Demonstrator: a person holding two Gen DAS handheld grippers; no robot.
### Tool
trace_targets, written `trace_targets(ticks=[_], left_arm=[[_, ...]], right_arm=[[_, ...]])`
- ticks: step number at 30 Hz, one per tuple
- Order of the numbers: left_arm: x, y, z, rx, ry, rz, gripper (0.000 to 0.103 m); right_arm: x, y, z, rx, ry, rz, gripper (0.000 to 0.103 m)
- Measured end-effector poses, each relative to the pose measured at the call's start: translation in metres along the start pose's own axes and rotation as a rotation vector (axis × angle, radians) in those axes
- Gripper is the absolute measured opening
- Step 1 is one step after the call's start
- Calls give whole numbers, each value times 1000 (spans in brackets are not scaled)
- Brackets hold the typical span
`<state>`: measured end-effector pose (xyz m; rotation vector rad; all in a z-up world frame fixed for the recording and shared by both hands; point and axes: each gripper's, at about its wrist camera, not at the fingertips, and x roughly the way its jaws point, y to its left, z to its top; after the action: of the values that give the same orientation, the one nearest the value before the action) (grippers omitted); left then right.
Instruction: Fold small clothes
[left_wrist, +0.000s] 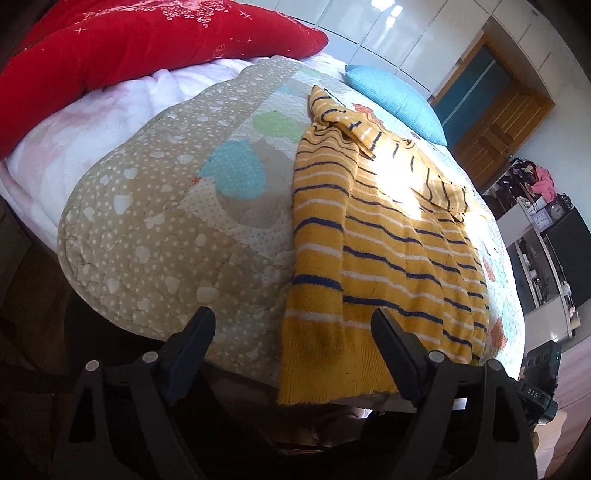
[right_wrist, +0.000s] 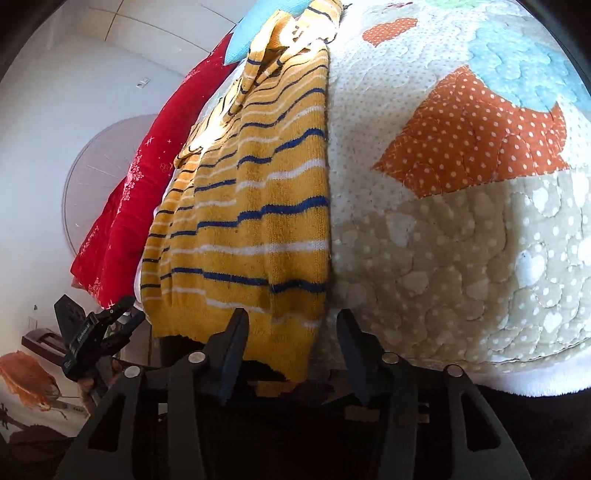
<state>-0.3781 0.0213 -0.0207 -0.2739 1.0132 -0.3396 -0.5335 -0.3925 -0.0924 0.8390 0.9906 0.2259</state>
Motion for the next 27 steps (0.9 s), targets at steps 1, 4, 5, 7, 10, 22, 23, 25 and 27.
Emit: trace_targets(ticks=[1, 4, 5, 7, 10, 22, 23, 25, 27], left_arm=[[4, -3, 0, 12, 12, -13, 86], [19, -13, 1, 30, 42, -68, 86], [23, -15, 0, 31, 59, -88, 86], [36, -20, -1, 22, 104, -116, 86], [53, -23, -5, -12, 170, -120, 55], [0, -36, 51, -39, 46, -225, 9], [0, -39, 66, -37, 23, -232, 9], [5, -47, 98, -27, -16, -228, 9], [17, -62, 134, 12, -73, -209, 9]], right_arm=[[1, 0, -1, 1, 0, 4, 60], [5, 1, 0, 0, 7, 6, 66], [9, 3, 2, -4, 15, 0, 66], [16, 3, 6, -20, 30, -21, 67], [25, 8, 7, -44, 35, -26, 67], [-4, 66, 56, -174, -58, 114, 10], [-9, 74, 71, -193, -86, 125, 10], [-16, 89, 105, -228, -142, 140, 10], [-17, 103, 143, -261, -203, 134, 10]])
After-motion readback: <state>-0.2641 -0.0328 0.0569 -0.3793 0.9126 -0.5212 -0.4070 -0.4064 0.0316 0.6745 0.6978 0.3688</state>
